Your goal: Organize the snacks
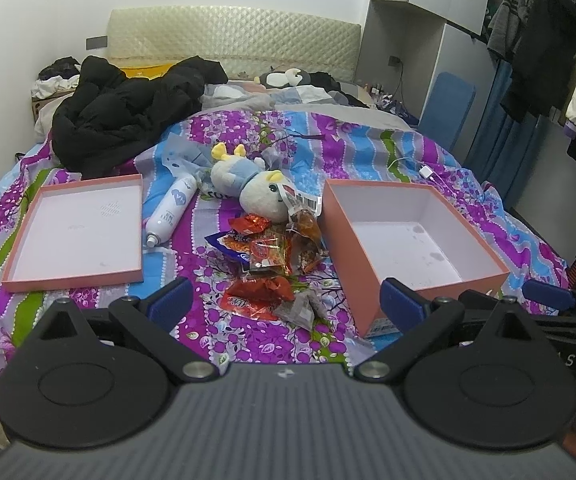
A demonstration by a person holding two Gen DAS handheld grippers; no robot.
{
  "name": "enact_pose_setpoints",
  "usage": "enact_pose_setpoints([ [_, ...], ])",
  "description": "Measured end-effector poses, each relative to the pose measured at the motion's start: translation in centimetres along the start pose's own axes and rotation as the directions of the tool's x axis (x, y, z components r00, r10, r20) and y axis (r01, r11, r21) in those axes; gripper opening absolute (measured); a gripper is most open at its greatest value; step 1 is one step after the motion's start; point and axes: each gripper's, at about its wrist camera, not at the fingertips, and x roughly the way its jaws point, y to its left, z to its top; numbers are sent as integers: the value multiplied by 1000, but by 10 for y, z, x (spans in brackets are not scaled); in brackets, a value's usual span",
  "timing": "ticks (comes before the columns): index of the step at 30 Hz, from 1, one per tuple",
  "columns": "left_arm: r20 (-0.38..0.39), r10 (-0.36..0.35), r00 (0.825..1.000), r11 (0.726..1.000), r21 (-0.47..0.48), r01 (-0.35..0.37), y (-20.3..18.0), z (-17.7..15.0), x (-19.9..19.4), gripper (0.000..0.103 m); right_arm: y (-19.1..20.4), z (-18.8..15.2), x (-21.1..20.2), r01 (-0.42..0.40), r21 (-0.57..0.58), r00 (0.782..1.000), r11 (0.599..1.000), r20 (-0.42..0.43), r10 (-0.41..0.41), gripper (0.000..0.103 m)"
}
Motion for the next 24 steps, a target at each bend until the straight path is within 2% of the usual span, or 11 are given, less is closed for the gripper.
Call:
enact_pose_setpoints([
  [12,-19,-4,1000,1000,-7,4,5,-1,7,101,-2,-5,3,0,6,1000,1000,-11,0,103],
  [24,-74,0,997,1000,-25,-2,14,1,32,101,0,-7,24,6,9,998,1000,-58,-5,103],
])
